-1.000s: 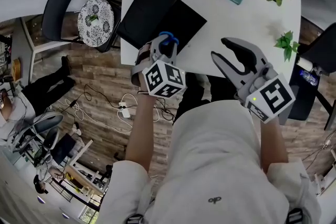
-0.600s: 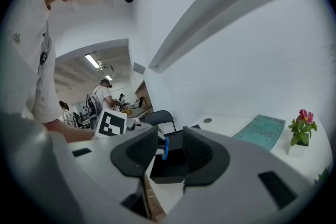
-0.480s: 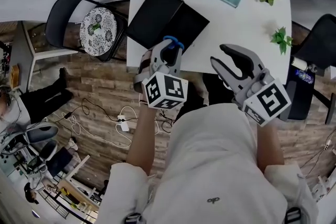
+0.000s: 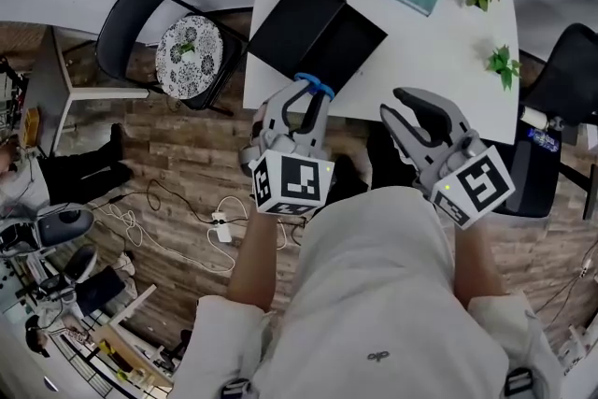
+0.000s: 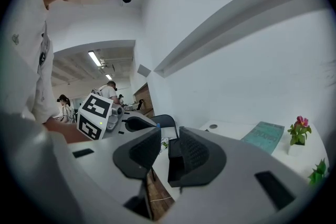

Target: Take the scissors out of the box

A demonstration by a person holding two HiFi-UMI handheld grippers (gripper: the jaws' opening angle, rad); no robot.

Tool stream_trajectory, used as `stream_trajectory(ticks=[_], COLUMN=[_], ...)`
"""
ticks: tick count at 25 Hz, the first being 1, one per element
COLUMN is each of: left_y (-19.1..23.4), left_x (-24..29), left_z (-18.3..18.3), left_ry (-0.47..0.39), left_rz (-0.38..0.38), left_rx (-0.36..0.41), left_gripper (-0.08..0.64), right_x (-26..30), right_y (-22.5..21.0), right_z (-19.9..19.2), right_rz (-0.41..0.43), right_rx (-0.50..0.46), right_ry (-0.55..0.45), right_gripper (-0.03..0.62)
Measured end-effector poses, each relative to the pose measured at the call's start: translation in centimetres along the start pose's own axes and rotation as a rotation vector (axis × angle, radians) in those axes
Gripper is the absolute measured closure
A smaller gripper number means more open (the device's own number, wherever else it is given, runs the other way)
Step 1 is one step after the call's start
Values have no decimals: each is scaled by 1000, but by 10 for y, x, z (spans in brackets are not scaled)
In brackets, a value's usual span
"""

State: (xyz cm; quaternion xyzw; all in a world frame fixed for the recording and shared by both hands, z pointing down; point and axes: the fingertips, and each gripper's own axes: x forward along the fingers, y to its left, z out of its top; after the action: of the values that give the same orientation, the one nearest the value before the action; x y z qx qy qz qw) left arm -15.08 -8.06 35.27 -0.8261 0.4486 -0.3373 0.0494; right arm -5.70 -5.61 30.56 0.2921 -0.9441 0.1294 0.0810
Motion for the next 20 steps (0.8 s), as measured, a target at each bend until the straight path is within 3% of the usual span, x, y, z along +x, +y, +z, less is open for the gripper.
stream_trajectory(ticks=[6,14,20], left_y=[-9,-22,-26], left_x=[-38,-88,-107], left_z=[-5,3,8], left_ry=[-55,-192,-240], left_rz=[31,4,-19], left_rx=[-29,-190,-249], left_gripper=[477,477,476], right_x=[-8,-21,-30], right_y=[29,67,81], right_z=[-4,-13,-15], right_rz=[-14,-29,-42], right_rx=[-18,-23,-29], right_ry=[-21,-42,-43], right_gripper=[497,538,561])
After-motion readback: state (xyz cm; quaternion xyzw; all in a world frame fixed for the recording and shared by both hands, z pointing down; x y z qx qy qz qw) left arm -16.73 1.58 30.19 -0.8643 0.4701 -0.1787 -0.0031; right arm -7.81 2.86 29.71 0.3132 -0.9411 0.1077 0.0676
